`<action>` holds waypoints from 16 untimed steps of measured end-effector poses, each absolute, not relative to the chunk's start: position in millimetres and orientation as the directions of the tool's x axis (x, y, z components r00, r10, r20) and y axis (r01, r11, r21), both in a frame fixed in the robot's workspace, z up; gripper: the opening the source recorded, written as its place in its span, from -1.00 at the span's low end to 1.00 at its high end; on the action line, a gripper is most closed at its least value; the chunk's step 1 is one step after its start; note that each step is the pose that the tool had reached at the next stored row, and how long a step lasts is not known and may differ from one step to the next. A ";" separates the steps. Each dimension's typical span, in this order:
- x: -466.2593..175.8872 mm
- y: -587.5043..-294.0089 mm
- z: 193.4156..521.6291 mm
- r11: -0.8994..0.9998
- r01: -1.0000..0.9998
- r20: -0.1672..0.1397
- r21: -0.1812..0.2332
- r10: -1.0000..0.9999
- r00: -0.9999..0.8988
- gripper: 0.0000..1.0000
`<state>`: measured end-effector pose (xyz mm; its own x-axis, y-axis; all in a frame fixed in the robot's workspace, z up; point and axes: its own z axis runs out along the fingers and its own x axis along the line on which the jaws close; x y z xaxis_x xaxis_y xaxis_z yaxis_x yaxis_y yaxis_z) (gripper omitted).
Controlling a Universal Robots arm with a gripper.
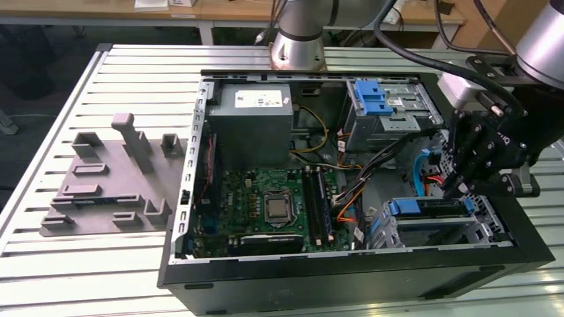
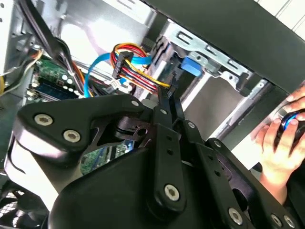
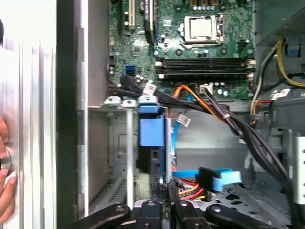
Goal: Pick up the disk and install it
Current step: 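Insert the first disk wire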
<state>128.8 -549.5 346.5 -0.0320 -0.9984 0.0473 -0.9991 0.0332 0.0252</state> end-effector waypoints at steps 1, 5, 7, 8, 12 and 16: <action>128.8 -549.8 346.2 0.033 -0.999 0.047 0.025 -0.998 -0.032 -0.67; 128.3 -549.8 345.8 0.033 -0.999 0.047 0.026 -0.998 -0.032 -0.67; 128.2 -549.9 345.2 0.036 -0.999 0.047 0.033 -0.998 -0.034 -0.67; 128.3 -549.8 344.8 0.039 -0.999 0.047 0.035 -0.998 -0.037 -0.67; 128.3 -549.8 341.8 0.065 -0.997 0.048 0.039 -0.997 -0.063 -0.67; 128.7 -549.8 340.4 0.066 -0.997 0.045 0.041 -0.997 -0.065 -0.67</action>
